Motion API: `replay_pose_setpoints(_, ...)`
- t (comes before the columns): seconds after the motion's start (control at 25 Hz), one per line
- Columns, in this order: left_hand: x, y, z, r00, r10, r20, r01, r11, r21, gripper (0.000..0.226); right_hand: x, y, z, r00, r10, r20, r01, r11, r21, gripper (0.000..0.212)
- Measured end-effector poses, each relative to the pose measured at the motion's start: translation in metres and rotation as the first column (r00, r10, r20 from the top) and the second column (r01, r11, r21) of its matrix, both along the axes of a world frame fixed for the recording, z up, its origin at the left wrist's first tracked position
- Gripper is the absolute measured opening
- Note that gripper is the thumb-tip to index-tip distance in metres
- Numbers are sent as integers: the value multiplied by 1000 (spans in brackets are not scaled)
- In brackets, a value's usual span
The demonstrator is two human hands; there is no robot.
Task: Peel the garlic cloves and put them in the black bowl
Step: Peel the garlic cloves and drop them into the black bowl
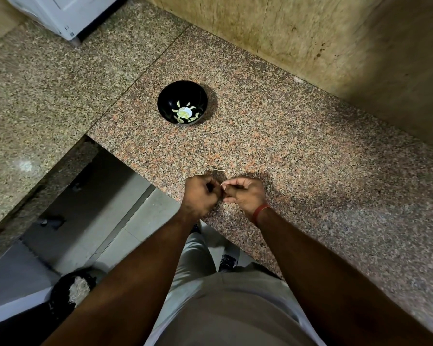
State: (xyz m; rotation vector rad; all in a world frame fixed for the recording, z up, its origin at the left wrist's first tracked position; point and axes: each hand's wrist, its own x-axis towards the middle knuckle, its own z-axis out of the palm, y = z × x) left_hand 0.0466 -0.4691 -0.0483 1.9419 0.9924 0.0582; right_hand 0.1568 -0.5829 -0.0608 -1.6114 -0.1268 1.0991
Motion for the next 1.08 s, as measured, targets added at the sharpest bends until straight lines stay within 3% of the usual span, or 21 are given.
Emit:
replay_pose_setpoints(0.4,-2,1,0,996,-31,81,29,999,36,28,3,0,1,988,129,80,-127,991,-38,16)
replay_pose_setpoints(0.64,-5,2,-2,971,139,195,-92,969,-228,11,7,2,3,993,121,-14,-121,993,1,12)
replay_pose_setpoints(0.96,-8,1,-1,949,224,221,-117,903,-414,8,11,4,11,993,114,-32,-114,993,28,13)
replay_pose_setpoints(1.08,-6,1,-3,948,237,212,-137,906,-401,6,9,5,13,993,114,-12,-114,993,10,13)
